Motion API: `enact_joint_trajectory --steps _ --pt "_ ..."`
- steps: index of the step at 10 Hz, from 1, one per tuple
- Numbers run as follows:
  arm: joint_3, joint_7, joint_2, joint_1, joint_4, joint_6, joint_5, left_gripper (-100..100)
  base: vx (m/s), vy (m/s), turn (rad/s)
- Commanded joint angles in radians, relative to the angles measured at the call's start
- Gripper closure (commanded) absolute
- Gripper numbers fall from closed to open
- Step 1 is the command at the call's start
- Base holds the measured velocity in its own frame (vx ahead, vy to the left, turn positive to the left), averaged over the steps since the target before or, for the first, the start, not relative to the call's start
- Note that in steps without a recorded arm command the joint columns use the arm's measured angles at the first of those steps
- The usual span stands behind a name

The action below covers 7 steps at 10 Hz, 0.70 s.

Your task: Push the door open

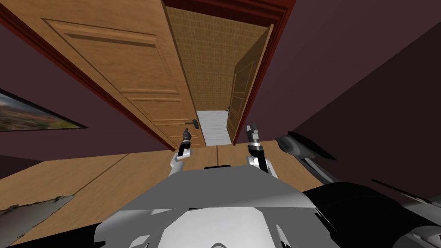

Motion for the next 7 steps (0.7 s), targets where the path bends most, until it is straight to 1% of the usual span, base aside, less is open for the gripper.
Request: enact_joint_trajectory --steps 1,2,3,4,5,6,7 --pt "0.012 -0.005 -0.002 -0.029 0.045 0.012 0.003 -100 0.032 0.175 -0.192" --pt "0.017 -0.007 -0.003 -0.04 0.063 0.014 0.004 -100 0.043 0.194 -0.196" --pt "0.021 -0.008 -0.004 -0.051 0.081 0.017 0.006 -100 -0.01 0.177 -0.129" --pt "0.029 -0.011 -0.005 -0.071 0.113 0.022 0.008 -100 -0.012 0.173 -0.157" --pt "0.037 -0.014 -0.007 -0.09 0.144 0.026 0.01 -100 0.008 0.184 -0.233" --pt "0.041 -0.016 -0.008 -0.099 0.16 0.029 0.011 -100 -0.015 0.2 -0.16" --pt "0.048 -0.018 -0.01 -0.117 0.188 0.033 0.013 -100 0.002 0.192 -0.163"
